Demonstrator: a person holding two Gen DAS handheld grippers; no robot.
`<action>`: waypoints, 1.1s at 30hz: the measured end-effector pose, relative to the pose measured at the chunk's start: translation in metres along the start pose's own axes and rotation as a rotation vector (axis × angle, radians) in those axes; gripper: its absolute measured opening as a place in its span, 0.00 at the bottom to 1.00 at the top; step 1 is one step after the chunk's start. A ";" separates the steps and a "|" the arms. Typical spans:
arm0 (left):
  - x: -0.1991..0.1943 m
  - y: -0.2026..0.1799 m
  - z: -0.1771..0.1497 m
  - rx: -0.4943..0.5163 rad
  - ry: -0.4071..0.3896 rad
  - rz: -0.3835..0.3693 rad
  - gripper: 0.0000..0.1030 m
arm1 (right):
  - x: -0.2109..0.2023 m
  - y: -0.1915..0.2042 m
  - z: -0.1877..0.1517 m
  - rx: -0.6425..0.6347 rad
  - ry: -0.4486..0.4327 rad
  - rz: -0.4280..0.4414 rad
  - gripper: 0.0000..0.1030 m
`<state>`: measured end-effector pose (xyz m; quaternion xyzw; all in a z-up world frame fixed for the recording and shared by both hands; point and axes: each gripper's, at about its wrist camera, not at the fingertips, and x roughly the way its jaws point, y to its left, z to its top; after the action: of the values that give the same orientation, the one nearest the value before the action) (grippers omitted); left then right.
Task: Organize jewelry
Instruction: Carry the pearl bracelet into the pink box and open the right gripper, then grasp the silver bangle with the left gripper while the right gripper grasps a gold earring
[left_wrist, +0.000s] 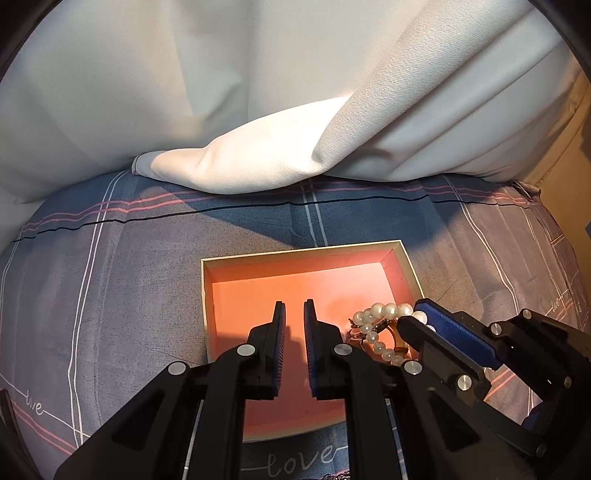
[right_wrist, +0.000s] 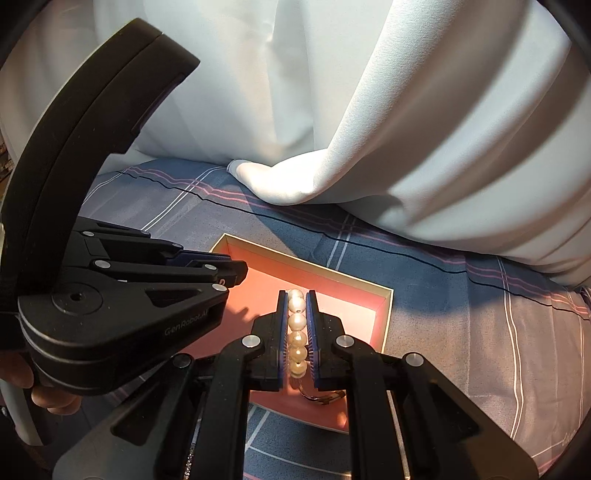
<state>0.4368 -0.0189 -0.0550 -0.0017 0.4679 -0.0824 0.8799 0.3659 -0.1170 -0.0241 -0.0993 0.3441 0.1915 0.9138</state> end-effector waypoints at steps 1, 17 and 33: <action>0.002 0.000 0.000 0.000 0.003 -0.004 0.10 | 0.001 0.000 -0.001 0.002 0.003 0.003 0.10; -0.005 0.001 -0.003 0.001 -0.052 -0.004 0.88 | 0.002 0.000 -0.019 -0.025 0.021 -0.063 0.76; -0.024 0.003 -0.186 0.141 0.052 -0.098 0.88 | -0.028 0.042 -0.171 0.022 0.183 0.156 0.57</action>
<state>0.2709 0.0014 -0.1395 0.0395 0.4828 -0.1583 0.8604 0.2281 -0.1398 -0.1347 -0.0792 0.4346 0.2482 0.8621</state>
